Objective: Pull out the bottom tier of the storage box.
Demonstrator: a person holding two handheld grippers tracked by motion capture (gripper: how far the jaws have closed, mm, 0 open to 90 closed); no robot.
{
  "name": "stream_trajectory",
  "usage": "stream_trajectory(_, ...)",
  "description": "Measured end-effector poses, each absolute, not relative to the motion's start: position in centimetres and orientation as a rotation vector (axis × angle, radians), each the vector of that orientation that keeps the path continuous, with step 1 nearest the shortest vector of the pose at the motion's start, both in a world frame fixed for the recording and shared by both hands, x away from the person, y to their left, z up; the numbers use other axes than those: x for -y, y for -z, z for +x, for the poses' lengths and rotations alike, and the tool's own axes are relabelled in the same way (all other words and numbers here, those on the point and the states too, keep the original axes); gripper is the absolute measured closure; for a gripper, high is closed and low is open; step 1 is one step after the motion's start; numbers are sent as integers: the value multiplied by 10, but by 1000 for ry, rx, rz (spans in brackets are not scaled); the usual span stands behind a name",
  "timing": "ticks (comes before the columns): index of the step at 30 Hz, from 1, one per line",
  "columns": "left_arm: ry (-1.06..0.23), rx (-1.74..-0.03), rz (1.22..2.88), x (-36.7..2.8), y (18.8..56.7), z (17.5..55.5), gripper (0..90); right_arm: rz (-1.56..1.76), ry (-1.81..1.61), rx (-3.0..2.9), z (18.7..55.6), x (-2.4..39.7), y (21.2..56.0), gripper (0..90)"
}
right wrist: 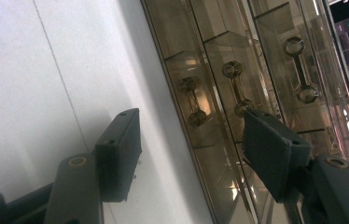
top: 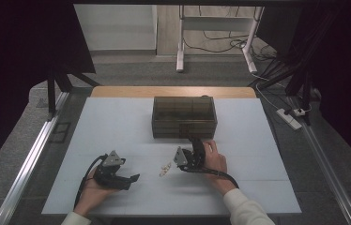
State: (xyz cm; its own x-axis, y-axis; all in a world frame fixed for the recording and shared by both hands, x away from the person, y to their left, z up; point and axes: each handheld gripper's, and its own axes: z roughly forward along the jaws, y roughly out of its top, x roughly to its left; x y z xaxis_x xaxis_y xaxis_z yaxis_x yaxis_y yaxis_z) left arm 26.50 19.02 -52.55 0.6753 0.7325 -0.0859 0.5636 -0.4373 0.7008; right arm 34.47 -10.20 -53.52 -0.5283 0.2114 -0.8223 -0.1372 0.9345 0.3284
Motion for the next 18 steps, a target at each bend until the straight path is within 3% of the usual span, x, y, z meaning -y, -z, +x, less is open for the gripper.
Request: stream_trajectory(18,-297,-993,2164,-190,526,265,152,38,-390,-2080,355,98,540,435)
